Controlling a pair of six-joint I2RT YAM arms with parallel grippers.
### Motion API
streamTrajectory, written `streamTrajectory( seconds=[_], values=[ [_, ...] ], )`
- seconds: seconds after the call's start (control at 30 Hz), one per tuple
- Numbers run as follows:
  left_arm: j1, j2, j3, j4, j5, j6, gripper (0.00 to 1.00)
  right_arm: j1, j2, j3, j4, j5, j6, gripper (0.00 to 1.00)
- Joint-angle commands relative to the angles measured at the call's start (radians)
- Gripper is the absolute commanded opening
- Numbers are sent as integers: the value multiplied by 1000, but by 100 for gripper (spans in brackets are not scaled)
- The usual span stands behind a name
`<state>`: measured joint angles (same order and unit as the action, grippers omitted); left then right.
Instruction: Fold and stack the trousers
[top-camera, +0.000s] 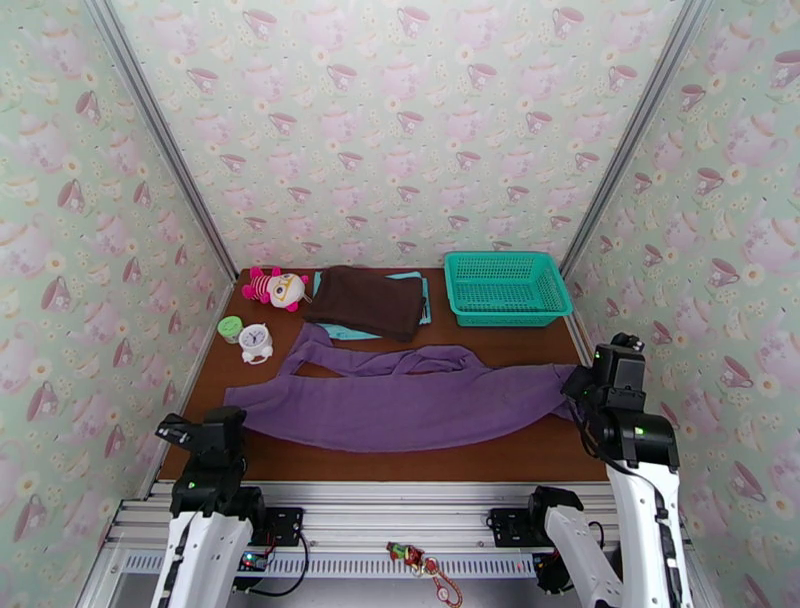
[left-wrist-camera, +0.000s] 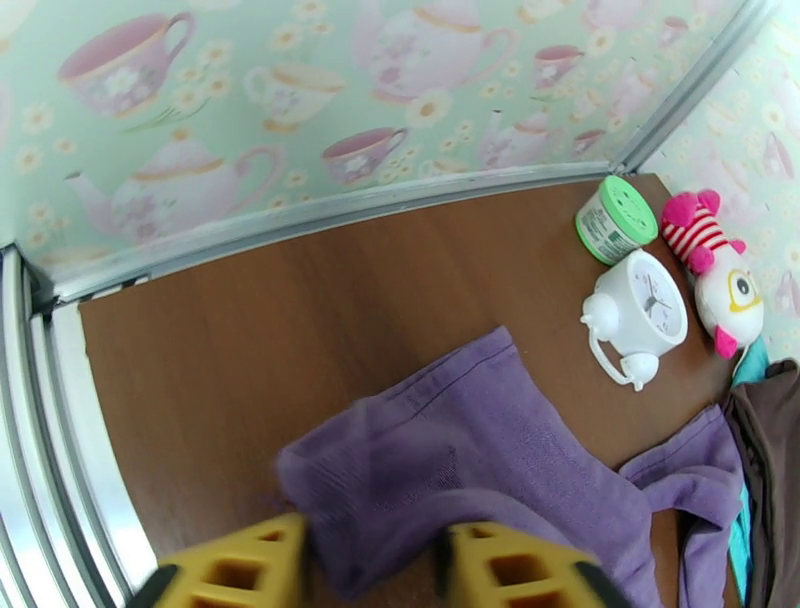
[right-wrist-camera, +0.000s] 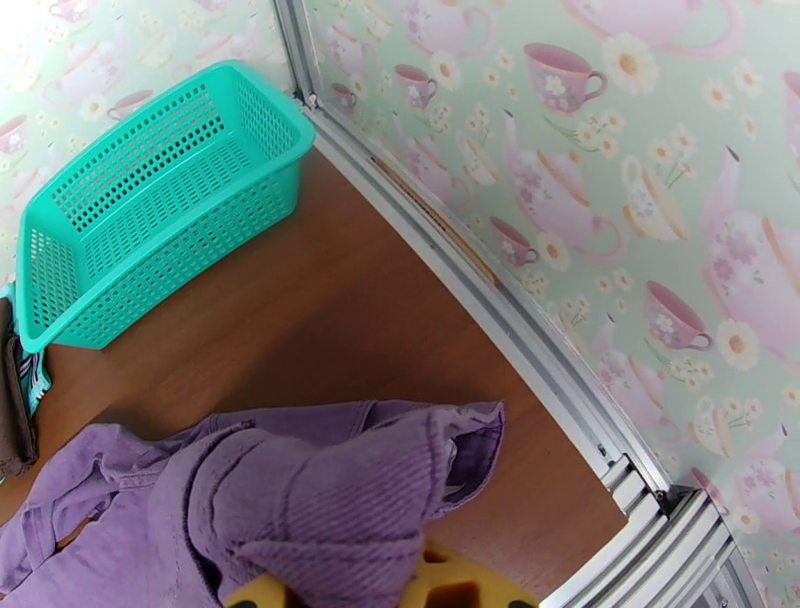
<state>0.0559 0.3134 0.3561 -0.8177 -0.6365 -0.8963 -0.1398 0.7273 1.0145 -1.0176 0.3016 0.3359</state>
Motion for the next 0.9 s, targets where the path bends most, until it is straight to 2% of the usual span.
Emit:
streamTrajectory(
  seconds=[0.0, 0.13, 0.17, 0.2, 0.23, 0.3, 0.33, 0.43, 0.5, 0.57, 0.63, 0.77, 0.8, 0.87],
  values=[
    [7, -90, 18, -51, 2, -13, 47, -5, -46, 59, -15, 58, 9, 0],
    [7, -135, 43, -28, 20, 78, 51, -5, -65, 108, -82, 166, 0, 1],
    [7, -122, 52, -15, 31, 92, 52, -4, -61, 122, -92, 181, -2, 10],
    [7, -104, 54, 9, 47, 106, 53, -5, -58, 131, -100, 188, -2, 26],
    [7, -73, 50, 58, 83, 136, 54, -4, -53, 138, -104, 191, -4, 35],
    [7, 31, 47, 164, 177, 201, 59, -5, -43, 142, -97, 186, -11, 47],
    [7, 111, 59, 210, 238, 233, 61, -4, -35, 144, -97, 188, -14, 57],
    [4, 402, 144, 256, 423, 301, 65, -5, -8, 163, -107, 214, -35, 71],
    [-15, 557, 189, 268, 551, 325, 68, -4, -7, 172, -101, 211, -49, 73],
    [-56, 671, 212, 265, 627, 328, 72, -5, -13, 165, -63, 113, -59, 75],
    [-129, 753, 232, 262, 659, 307, 75, -4, 3, 142, 4, -86, -59, 77],
    [-271, 882, 276, 275, 649, 224, 78, 3, 123, 24, 157, -525, -31, 78],
    [-292, 908, 280, 281, 644, 199, 83, 20, 150, -15, 209, -595, -12, 78],
    [-316, 944, 281, 279, 615, 144, 88, 83, 193, -83, 287, -587, 17, 78]
  ],
)
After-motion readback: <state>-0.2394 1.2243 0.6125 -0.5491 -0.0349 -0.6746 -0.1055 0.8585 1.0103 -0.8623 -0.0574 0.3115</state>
